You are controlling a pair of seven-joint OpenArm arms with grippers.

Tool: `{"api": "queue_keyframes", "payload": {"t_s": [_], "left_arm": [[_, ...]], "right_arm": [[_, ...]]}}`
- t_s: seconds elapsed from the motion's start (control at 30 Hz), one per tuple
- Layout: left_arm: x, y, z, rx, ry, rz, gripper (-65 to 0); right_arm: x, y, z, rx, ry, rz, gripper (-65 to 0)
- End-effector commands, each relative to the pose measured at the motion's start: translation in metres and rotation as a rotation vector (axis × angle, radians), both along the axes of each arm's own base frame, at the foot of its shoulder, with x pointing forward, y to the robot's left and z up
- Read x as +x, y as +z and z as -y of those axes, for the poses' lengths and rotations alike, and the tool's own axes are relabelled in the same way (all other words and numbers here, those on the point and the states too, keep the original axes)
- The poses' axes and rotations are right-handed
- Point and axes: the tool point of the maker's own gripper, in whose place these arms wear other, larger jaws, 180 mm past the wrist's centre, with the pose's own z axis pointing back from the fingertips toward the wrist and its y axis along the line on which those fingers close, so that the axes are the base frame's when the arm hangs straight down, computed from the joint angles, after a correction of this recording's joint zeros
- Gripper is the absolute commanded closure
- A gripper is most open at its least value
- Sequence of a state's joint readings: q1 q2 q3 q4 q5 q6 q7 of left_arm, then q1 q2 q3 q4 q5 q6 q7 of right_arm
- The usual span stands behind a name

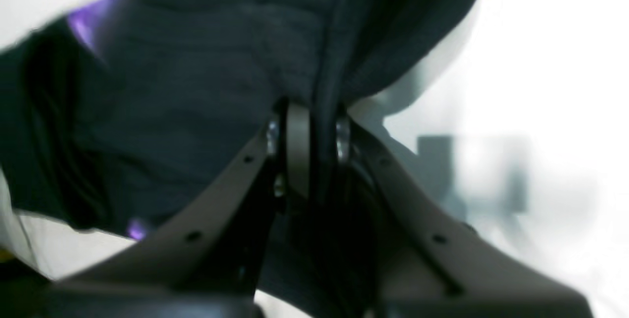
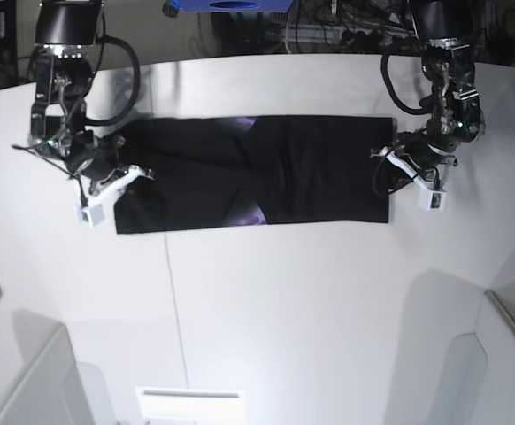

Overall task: Fold the T-shirt properly
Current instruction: 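Grasp the strip end with the right gripper and fold it toward the left gripper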

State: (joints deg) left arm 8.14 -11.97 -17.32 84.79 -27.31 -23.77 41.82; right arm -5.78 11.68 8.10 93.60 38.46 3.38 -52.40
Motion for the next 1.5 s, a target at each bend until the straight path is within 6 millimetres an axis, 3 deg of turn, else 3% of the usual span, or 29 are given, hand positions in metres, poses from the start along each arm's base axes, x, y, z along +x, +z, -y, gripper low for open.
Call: {"api": "queue_keyframes", "payload": {"t_s": [0.0, 0.3, 0.5, 0.73, 0.87, 1.2, 1.47], "left_arm": [[0.004, 0.005, -0.002, 0.013, -0.004, 0.003, 0.0], [0.001, 0.003, -0.004, 0.014, 0.0, -0.006, 0.0], [-0.002, 0.003, -0.011, 0.033, -0.002, -0.011, 0.0], [-0.013, -0.003, -0.015, 0.042, -0.003, -0.034, 0.0], [-0.021, -0.004, -0.017, 0.055, -0.01, -0.045, 0.0], [-0.031, -0.004, -0.015, 0.118, -0.047, -0.055, 0.0], [-0.031, -0.002, -0.015, 0.13, -0.053, -0.053, 0.0]], "right_arm": [[0.01, 0.018, -0.009, 0.012, 0.021, 0.063, 0.0], [0.001, 0.06, -0.084, 0.07, 0.111, 0.119, 0.0], [-0.013, 0.082, -0.121, 0.123, 0.178, 0.108, 0.0], [-0.029, 0.085, -0.157, 0.184, 0.228, 0.078, 0.0], [-0.044, 0.095, -0.195, 0.288, 0.272, 0.046, 0.0], [-0.042, 0.111, -0.232, 0.31, 0.301, 0.058, 0.0], [-0.019, 0.127, -0.246, 0.309, 0.261, 0.134, 0.0]]}}
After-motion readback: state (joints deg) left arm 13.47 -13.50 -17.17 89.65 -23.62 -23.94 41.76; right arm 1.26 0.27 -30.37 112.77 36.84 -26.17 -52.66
